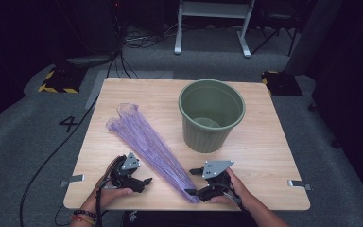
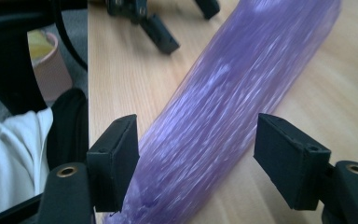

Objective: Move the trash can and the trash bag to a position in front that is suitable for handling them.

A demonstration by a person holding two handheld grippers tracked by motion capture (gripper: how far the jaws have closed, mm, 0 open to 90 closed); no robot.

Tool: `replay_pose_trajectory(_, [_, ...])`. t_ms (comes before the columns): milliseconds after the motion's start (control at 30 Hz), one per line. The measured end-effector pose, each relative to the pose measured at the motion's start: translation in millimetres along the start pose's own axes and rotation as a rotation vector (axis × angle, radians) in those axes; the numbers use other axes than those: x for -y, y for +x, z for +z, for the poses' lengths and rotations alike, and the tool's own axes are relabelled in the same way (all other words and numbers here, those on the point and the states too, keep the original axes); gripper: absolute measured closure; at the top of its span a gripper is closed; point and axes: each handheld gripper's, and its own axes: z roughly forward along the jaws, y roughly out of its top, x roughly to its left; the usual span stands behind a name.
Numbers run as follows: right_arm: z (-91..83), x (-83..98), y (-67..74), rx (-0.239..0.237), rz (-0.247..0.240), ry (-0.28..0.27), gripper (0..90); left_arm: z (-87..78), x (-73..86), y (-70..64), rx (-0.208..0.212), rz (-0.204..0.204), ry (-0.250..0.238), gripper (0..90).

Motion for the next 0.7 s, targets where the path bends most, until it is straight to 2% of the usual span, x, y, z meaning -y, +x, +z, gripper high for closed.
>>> replay_pose_trajectory(100, [7.8,5.5,2.6,-0.014,-0.012,0.04,31.3,0.0,0.0,0.0,0.0,0.0,0.0,10.2])
replay_pose_trajectory(200, [10.2,8.1,3.3,-0.023,-0.01,0.051,32.3,0.0,0.0,0.0,0.0,0.0,0.0,10.2])
replay_pose_trajectory(300, [15.1,12.8,4.4,-0.017,-0.023,0.083,34.9,0.0,0.0,0.0,0.0,0.0,0.0,10.2])
replay_pose_trajectory(433, [20.7,18.3,4.0,-0.008,-0.041,0.112,46.2,0.0,0.0,0.0,0.001,0.0,0.0,10.2])
replay_pose_trajectory(467, [20.7,18.3,4.0,-0.008,-0.041,0.112,46.2,0.0,0.0,0.0,0.001,0.0,0.0,10.2])
replay_pose_trajectory(567, [19.5,19.0,1.5,-0.004,-0.043,0.104,54.5,0.0,0.0,0.0,0.001,0.0,0.0,10.2])
replay_pose_trajectory(600, [17.5,20.6,-0.9,-0.005,-0.048,0.097,60.6,0.0,0.0,0.0,0.001,0.0,0.0,10.2])
replay_pose_trajectory(633, [17.5,20.6,-0.9,-0.005,-0.048,0.097,60.6,0.0,0.0,0.0,0.0,0.0,0.0,10.2])
replay_pose_trajectory(700, [14.6,23.9,-6.7,-0.004,-0.031,0.085,65.6,0.1,0.0,0.0,0.001,-0.001,0.0,10.2])
